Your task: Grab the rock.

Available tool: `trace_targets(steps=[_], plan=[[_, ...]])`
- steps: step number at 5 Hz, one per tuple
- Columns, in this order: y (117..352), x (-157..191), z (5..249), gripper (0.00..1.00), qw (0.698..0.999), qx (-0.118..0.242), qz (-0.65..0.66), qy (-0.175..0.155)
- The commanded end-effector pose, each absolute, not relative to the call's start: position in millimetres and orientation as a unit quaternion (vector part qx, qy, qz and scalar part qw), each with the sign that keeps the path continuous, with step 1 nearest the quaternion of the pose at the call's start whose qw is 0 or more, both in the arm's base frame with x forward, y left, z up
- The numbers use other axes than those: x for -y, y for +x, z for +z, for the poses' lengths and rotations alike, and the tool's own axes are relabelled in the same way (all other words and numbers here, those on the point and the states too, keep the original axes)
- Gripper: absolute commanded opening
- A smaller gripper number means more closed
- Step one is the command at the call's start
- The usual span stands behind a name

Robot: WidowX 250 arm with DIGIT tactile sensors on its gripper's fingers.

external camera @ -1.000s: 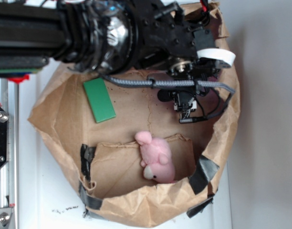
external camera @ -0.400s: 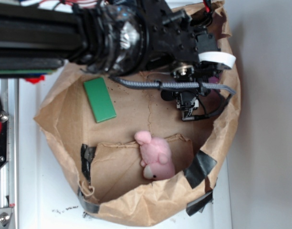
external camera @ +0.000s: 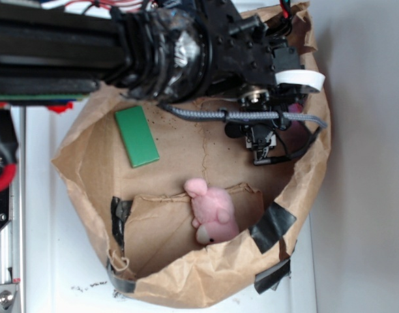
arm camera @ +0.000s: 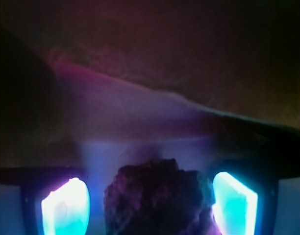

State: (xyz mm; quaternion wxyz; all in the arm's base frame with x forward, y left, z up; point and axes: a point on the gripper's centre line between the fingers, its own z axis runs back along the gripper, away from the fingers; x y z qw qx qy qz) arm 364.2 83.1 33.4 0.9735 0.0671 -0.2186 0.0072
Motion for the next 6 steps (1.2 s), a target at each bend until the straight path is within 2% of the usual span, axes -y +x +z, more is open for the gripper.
trace_targets(steps=[1,3,4,6], plan=[[376.0,-86.0,37.1,0.0,0.969,0.235,0.006,0.073],[376.3,-91.0,46.1,0.0,0.969,0.238,0.017,0.068],[373.4,-97.8,63.1,0.0,0.972,0.227,0.031,0.051],[337.2,-110.1,124.4,0.0,0.978,0.208,0.02,-0.011]])
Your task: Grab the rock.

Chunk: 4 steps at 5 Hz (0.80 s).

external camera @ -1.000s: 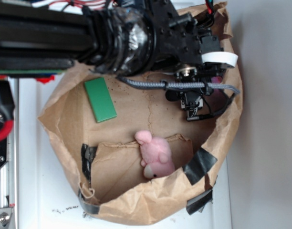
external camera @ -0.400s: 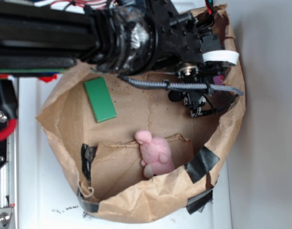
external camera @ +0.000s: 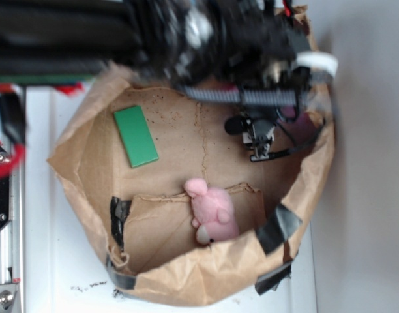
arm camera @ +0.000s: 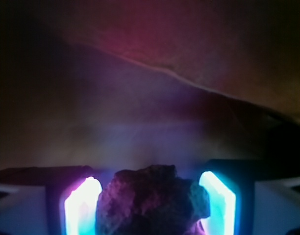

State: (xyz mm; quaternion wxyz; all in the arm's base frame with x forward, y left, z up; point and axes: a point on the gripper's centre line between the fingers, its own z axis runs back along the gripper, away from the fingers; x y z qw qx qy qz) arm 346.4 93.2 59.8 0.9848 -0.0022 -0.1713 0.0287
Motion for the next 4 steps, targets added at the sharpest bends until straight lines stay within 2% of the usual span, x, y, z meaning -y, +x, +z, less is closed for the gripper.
trace_targets(steps=[1,2,4], plan=[[322.8,-107.4,156.7,0.0,0.983,0.179,0.022,-0.029],[308.0,-89.1,178.6,0.0,0.983,0.183,0.014,-0.029],[289.0,-55.0,207.8,0.0,0.983,0.183,0.005,0.003]])
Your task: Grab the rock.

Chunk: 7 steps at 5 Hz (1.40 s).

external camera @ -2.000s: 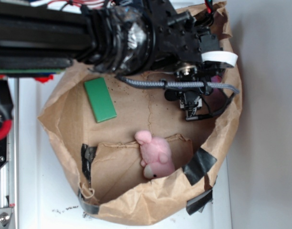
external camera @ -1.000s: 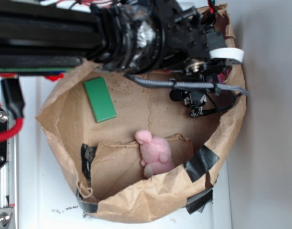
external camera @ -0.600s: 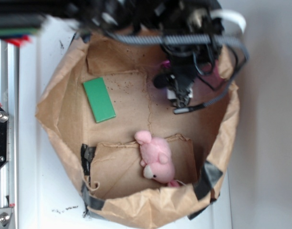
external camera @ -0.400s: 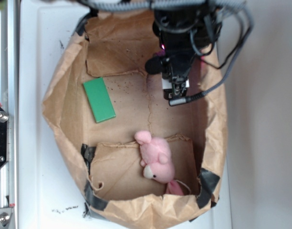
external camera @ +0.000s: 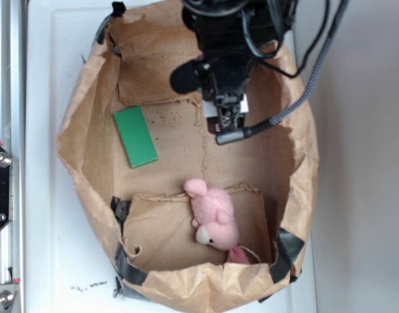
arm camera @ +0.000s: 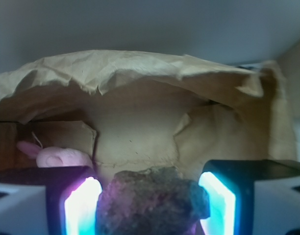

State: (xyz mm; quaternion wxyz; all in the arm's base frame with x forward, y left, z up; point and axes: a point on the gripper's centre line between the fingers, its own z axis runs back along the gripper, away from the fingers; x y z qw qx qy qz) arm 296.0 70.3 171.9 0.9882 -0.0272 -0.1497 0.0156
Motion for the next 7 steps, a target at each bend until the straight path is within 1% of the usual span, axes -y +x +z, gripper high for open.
trace_targets(steps=[1,3,5,6,7], plan=[[285.1,-42.0,211.2,0.0,0.983,0.181,0.002,0.029],[277.7,-33.4,216.8,0.0,0.986,0.159,-0.016,0.038],[275.7,-35.2,215.4,0.0,0.989,0.14,-0.022,0.04],[276.6,-35.0,213.4,0.0,0.99,0.138,-0.019,0.038],[278.2,-35.4,211.8,0.0,0.989,0.144,-0.016,0.029]])
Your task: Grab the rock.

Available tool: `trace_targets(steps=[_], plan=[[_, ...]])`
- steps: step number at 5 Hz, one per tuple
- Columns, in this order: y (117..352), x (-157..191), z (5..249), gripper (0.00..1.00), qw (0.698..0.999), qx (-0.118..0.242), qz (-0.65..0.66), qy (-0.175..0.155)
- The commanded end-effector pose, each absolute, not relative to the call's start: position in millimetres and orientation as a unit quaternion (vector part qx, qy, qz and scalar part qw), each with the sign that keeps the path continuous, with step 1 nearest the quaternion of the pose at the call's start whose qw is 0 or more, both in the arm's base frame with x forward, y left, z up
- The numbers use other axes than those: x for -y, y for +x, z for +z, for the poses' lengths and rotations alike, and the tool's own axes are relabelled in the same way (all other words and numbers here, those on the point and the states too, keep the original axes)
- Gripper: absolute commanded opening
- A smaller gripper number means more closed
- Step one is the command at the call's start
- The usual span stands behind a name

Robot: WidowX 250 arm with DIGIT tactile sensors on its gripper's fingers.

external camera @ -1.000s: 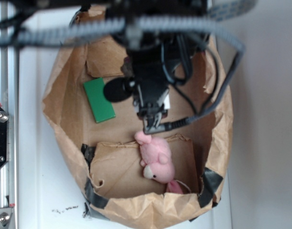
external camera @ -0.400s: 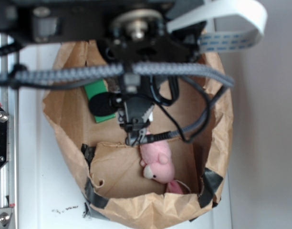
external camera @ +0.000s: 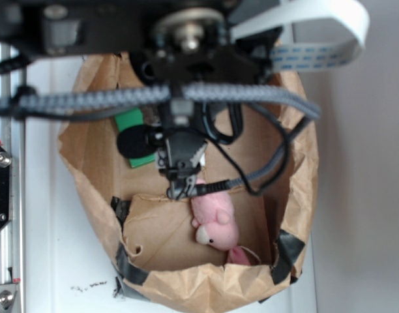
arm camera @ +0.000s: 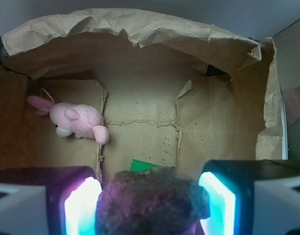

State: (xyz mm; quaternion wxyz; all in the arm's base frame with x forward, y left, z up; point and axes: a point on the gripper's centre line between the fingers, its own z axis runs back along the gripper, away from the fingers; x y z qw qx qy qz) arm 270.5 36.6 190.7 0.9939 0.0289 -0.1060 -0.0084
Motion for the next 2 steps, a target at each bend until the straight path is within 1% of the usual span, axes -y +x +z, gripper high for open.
trace_targets(steps=[1,2], plan=[[277.0,-36.3,210.5,0.0,0.988,0.149,-0.018,0.026],[283.2,-41.5,207.5,0.0,0.987,0.16,-0.005,0.031]])
